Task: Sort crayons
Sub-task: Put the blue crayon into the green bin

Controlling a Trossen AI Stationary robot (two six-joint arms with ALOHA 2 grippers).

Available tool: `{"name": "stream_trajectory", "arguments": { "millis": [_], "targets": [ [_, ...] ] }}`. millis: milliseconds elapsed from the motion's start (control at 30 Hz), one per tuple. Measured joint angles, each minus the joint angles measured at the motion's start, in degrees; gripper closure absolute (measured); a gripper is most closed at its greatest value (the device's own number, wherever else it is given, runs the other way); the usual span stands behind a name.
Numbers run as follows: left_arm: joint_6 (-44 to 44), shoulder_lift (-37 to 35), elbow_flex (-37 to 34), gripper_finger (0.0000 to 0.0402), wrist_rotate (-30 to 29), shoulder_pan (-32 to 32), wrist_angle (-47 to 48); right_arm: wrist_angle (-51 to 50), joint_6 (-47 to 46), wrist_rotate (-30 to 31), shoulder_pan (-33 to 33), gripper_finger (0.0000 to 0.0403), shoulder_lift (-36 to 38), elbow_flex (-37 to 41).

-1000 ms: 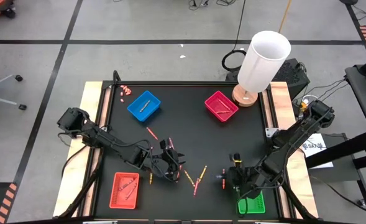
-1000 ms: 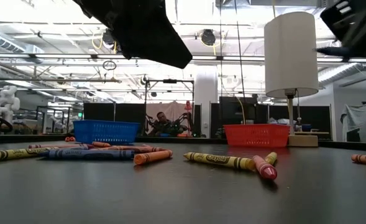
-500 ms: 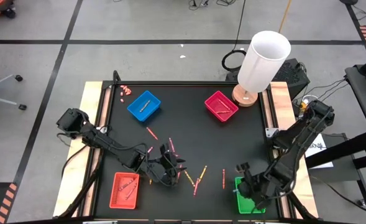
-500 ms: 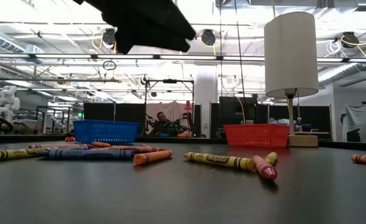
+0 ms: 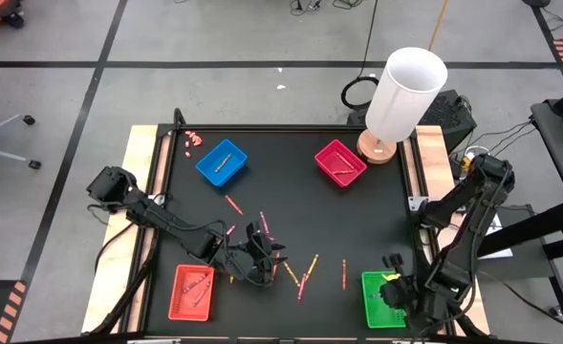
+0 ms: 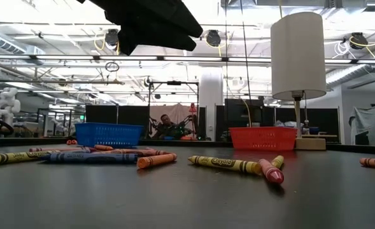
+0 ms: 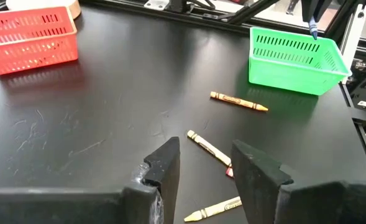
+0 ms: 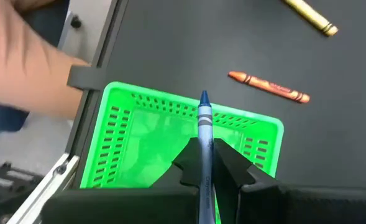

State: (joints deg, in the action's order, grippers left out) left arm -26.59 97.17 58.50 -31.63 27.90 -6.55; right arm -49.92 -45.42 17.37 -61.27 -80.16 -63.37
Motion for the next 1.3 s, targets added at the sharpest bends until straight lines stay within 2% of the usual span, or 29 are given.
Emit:
{"name": "stream_trajectory", "arguments": {
  "millis": [200,367,500,767,1067,1300],
  "targets": [
    [-0.1,0.0,0.0,0.0261,-0.1,0.0,0.0,-1.8,-6.5,3.1,-1.5,0.0399,0.0,0.0],
    [-0.2,0.0,0.0,0.0261,-0.1,0.0,0.0,-5.9,-18.4,6.2,-2.7,0.0399,-0.3,0.0],
    [-0.2,0.0,0.0,0.0261,-0.1,0.0,0.0,-11.0,-26.1,6.4,-3.7,0.0399,-1.9,0.0],
    [-0.2,0.0,0.0,0.0261,-0.1,0.0,0.0,-11.7,-32.5,6.5,-4.5,0.0396,-7.6,0.0],
    [-1.6,0.0,0.0,0.0261,-0.1,0.3,0.1,-11.2,-34.8,5.1,-4.5,0.0327,-10.7,0.1],
    [-1.7,0.0,0.0,0.0261,-0.1,0.8,1.6,-11.8,-33.4,4.9,-4.5,0.0276,-8.8,-0.9]
  ]
}}
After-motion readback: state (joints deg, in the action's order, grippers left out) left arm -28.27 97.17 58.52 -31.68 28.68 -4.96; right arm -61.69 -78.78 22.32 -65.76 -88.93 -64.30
